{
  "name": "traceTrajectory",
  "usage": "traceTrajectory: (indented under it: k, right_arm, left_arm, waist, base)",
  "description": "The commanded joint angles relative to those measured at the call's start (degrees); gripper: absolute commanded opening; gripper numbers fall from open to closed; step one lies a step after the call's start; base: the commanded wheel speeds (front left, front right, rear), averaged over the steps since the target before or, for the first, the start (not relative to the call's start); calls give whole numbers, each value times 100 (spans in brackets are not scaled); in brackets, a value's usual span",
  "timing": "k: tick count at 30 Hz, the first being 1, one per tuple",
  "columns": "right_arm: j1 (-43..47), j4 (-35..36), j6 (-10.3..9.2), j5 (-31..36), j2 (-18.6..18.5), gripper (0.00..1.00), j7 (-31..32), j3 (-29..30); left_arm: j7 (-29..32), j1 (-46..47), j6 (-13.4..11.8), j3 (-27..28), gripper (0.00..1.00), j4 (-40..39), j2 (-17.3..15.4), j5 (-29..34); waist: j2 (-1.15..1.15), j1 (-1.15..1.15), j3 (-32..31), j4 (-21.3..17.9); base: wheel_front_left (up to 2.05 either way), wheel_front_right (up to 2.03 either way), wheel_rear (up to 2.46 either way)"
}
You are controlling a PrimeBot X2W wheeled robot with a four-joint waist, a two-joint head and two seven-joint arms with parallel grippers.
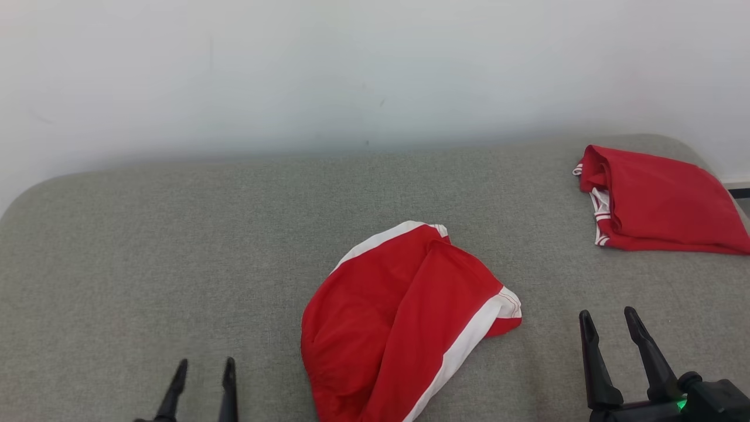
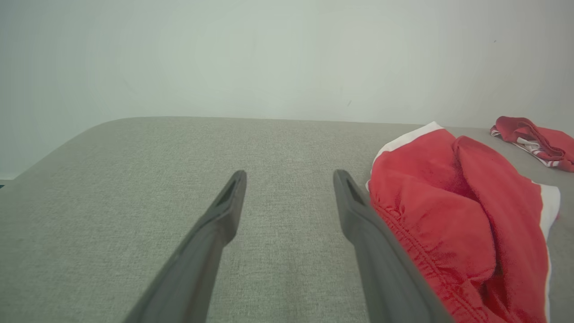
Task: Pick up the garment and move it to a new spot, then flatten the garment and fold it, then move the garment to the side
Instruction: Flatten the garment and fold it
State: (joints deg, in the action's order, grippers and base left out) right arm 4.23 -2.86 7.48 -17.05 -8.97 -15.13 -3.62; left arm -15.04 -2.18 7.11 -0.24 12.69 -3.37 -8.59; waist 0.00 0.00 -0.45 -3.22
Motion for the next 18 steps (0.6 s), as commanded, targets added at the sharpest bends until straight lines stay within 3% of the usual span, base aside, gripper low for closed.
traceTrajectory:
  k: [1, 11, 18]
  right_arm:
    - [67, 0, 3, 25, 16, 100, 1, 24]
    - [-21, -52, 3, 53, -58, 100, 1, 82]
    - [-43, -94, 3, 37, -101, 100, 1, 43]
  left_arm:
    - [-19, -74, 21, -89, 100, 37, -44, 80]
    - [310, -379, 27, -1936, 100, 157, -440, -223]
    - [468, -512, 29, -2664, 100, 332, -586, -588]
  waist:
    - [0, 0, -18, 27]
    - [0, 0, -10, 165]
    - [0, 0, 26, 124]
  base:
    - [0, 0, 0]
    - [0, 0, 0]
    - [0, 0, 0]
